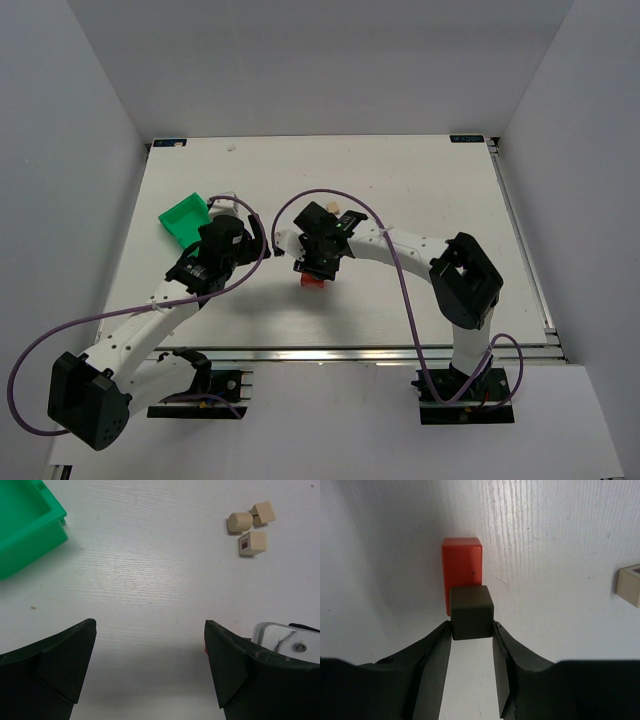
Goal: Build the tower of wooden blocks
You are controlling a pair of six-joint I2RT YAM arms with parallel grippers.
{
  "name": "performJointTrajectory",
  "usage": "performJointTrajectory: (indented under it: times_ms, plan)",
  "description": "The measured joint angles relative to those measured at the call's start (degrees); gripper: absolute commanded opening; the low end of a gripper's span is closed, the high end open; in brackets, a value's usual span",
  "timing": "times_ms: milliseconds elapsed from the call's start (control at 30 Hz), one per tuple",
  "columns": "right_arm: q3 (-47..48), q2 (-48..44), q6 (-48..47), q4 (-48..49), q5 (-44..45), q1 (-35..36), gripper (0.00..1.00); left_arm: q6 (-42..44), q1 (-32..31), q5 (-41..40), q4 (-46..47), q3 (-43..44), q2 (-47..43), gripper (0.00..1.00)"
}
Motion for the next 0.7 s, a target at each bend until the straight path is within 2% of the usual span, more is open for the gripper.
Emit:
performJointTrajectory:
  times_ms: [200,233,400,700]
  plan:
    - [0.0,0.0,-0.1,0.0,-0.4,0.1,0.48,0.2,0.0,0.3,0.0,0.0,0.1,0.98]
    - [0.0,0.0,-0.1,0.0,-0.4,0.1,0.52,0.2,0.0,0.3,0.0,0.0,0.1,0.98]
    - [0.0,0.0,-0.2,0.0,-0.3,0.2,0.52,0.2,0.0,0.5,0.0,0.0,0.1,0.98]
    - [0.0,0.0,0.0,0.0,-1.4,0.3,0.43,0.2,0.0,0.7,0.0,0.0,0.0,0.98]
